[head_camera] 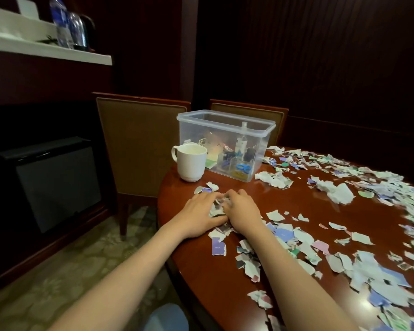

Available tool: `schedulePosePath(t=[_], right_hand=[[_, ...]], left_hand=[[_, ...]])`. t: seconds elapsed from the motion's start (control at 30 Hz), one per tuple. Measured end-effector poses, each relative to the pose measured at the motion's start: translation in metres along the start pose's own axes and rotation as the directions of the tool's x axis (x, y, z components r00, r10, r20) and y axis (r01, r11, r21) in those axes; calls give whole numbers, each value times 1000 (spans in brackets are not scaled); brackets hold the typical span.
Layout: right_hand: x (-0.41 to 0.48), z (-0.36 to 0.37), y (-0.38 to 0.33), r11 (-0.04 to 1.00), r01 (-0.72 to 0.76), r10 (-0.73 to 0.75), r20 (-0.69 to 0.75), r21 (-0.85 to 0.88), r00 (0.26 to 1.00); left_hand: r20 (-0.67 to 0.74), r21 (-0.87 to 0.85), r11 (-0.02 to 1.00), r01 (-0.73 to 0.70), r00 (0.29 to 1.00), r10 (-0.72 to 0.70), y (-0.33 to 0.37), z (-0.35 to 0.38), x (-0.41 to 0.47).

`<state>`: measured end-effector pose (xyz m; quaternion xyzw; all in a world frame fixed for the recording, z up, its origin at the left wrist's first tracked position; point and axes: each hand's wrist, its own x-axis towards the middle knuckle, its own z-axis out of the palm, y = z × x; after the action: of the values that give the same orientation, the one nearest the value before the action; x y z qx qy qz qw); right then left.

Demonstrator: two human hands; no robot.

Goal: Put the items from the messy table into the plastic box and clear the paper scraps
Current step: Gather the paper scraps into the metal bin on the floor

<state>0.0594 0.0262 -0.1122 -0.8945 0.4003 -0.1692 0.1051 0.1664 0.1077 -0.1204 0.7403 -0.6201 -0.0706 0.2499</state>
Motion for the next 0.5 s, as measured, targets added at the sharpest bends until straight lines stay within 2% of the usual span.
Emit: schedulePosePath(t=[0.1,0.27,0.37,0.5], right_hand=[[3,-2,6,999,-28,32,-112,40,993],[3,-13,14,943,-96,196,-301,319,933],[4,-22,16,878,-117,300,-344,464,890],[5,-33,18,722,-121,454,-334,682,826]], left_hand=[[-68,30,998,-49,996,51,1,2,11],[-188,42,999,-23,982,30,6,1,19],[-274,-136,991,-18,962,-20,5,-1,18],[-326,-402,913,72,920,-216,6,-4,21]])
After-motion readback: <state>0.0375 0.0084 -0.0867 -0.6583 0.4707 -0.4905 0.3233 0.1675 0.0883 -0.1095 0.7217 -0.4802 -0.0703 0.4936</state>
